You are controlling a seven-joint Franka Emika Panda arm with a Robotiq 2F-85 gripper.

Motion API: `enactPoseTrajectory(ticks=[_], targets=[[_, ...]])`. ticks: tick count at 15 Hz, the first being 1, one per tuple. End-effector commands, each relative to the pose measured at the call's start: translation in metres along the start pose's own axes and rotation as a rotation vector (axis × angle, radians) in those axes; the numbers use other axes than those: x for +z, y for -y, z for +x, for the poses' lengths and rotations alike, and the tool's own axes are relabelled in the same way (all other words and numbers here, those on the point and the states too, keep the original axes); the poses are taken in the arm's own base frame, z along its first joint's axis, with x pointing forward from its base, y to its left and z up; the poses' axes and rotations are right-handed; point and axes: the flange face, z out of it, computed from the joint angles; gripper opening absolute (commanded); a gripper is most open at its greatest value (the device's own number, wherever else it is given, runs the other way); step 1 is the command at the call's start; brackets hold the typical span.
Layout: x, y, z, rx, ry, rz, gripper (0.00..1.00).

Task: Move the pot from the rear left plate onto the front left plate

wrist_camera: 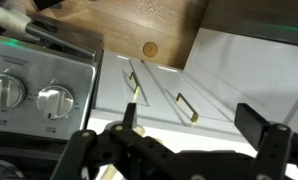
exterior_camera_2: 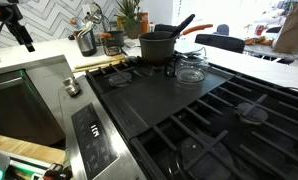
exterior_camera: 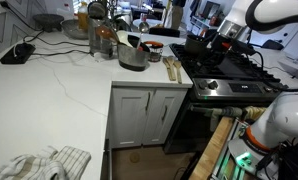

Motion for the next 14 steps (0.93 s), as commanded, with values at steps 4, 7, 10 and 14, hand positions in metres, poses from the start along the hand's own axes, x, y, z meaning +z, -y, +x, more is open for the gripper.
enactPoseTrajectory(ticks=[4,7,10,14], targets=[[0.000,-0.090,0.037,0.355,-0.045,-0.031,1.00],[-0.001,-0.113,0.061,0.507,-0.079,-0.061,1.00],[-0.001,-0.122,0.088,0.662,-0.117,-0.087,1.00],[-0.006,-0.133,0.106,0.868,-0.165,-0.120,1.00]])
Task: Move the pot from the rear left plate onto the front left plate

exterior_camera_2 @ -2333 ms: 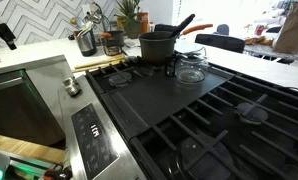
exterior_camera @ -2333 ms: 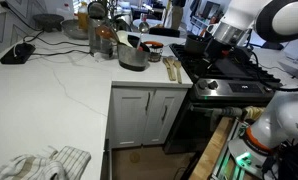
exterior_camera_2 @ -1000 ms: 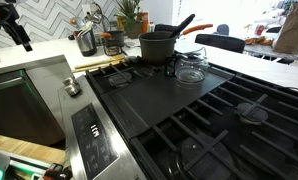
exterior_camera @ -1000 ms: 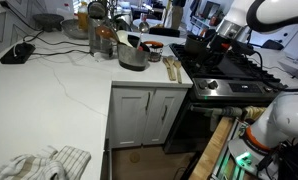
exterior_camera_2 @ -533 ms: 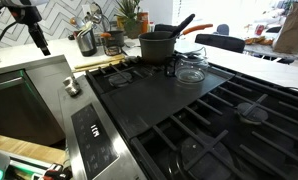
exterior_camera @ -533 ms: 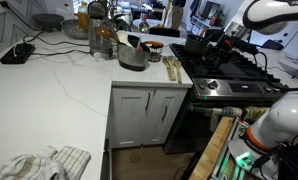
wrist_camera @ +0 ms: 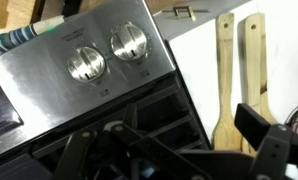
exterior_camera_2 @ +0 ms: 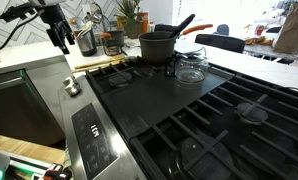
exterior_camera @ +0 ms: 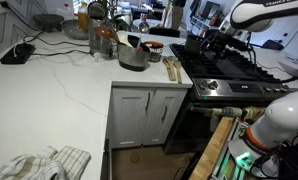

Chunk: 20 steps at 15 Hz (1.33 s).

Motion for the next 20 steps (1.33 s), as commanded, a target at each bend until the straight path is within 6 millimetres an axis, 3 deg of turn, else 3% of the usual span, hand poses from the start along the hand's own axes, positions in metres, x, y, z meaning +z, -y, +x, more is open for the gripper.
enactPoseTrajectory(ticks=[1,2,3,9,13,20], targets=[[0.004,0.003,0.024,0.189,-0.044,-0.040,1.00],[0.003,0.002,0.026,0.241,-0.053,-0.045,1.00],[0.001,0.002,0.016,0.152,-0.027,-0.027,1.00],[0.000,0.005,0.023,0.237,-0.008,-0.030,1.00],[0.015,0.010,0.071,0.500,-0.086,0.004,1.00],[0.035,0.001,0.141,0.841,-0.223,0.096,1.00]])
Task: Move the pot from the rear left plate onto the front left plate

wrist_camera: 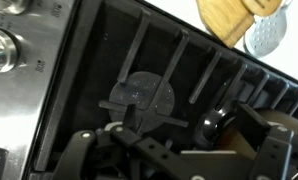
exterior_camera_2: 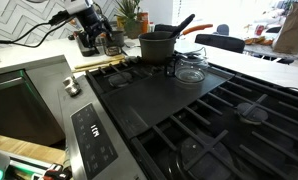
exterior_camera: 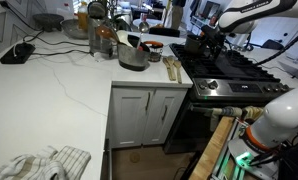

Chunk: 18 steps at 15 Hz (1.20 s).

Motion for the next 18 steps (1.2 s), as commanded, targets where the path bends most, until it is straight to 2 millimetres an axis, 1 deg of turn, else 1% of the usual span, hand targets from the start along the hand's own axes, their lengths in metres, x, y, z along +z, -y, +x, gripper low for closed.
enactPoseTrajectory(ticks=[1,4,7,10,12,14,18], targets=[[0.016,0.019,0.028,0.176,-0.078,0.033,1.00],[0.017,0.026,0.049,0.321,-0.127,0.056,1.00],[0.010,0.030,0.062,0.426,-0.152,0.063,1.00],[0.002,0.032,0.067,0.472,-0.151,0.079,1.00],[0.000,0.036,0.072,0.504,-0.165,0.101,1.00],[-0.001,0.040,0.077,0.520,-0.168,0.123,1.00],[0.007,0.053,0.083,0.502,-0.165,0.164,1.00]])
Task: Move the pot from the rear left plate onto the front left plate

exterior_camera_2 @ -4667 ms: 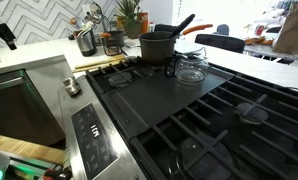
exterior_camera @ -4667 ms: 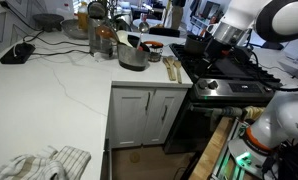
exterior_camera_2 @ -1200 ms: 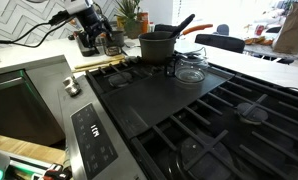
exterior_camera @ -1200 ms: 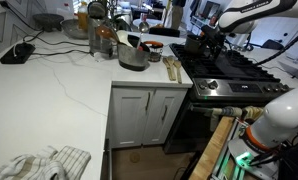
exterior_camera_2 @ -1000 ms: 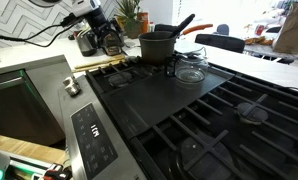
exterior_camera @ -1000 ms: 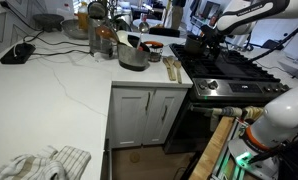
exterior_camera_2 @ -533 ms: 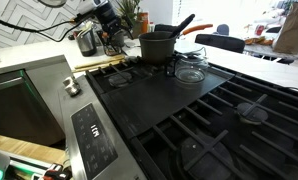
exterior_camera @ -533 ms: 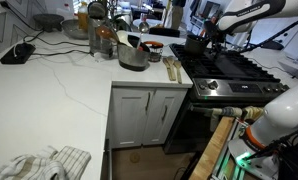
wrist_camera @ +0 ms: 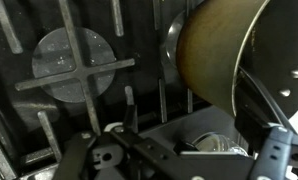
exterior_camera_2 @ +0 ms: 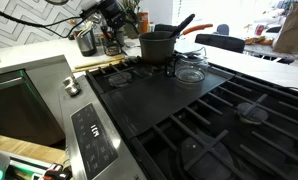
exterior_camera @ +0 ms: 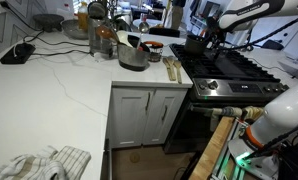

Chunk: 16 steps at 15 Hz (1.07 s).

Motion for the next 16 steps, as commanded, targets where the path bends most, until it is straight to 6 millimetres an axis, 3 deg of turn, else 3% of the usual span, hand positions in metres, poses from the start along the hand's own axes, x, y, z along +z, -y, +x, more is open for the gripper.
enactPoseTrajectory(ticks=[1,3,6,10,13,15,16], targets=[[0.016,0.015,-0.003,0.001,-0.001,0.043,1.00],[0.022,0.019,-0.006,-0.005,0.003,0.055,0.96],[0.030,0.024,-0.008,-0.009,0.008,0.074,0.71],[0.040,0.030,-0.010,-0.014,0.012,0.103,0.55],[0.047,0.032,-0.011,-0.016,0.014,0.112,0.54],[0.050,0.034,-0.012,-0.019,0.013,0.116,0.50],[0.051,0.034,-0.012,-0.020,0.012,0.117,0.44]])
